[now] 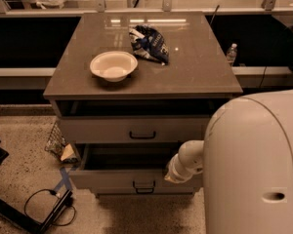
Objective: Open middle drawer
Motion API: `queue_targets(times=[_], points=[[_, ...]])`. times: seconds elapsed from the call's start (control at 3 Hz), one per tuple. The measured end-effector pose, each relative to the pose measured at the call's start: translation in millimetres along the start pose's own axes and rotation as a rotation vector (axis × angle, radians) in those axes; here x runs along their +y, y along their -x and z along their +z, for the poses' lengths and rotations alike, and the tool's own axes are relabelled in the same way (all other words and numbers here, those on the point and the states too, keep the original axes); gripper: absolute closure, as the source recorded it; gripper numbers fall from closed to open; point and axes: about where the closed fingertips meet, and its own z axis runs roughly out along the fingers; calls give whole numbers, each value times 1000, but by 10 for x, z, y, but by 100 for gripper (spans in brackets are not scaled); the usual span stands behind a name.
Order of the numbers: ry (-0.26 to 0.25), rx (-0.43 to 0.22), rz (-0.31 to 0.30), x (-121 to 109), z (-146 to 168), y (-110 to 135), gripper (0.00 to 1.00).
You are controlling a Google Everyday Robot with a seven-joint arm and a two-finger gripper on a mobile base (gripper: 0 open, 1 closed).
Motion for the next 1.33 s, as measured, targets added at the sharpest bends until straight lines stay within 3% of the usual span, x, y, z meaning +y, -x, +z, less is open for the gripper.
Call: queue_targets(times=[0.67, 1.0, 1.33], points=[[2, 0, -1, 2, -35, 18, 59], [5, 0, -2, 13, -25, 21, 28], [7, 1, -2, 20, -19, 22, 4]])
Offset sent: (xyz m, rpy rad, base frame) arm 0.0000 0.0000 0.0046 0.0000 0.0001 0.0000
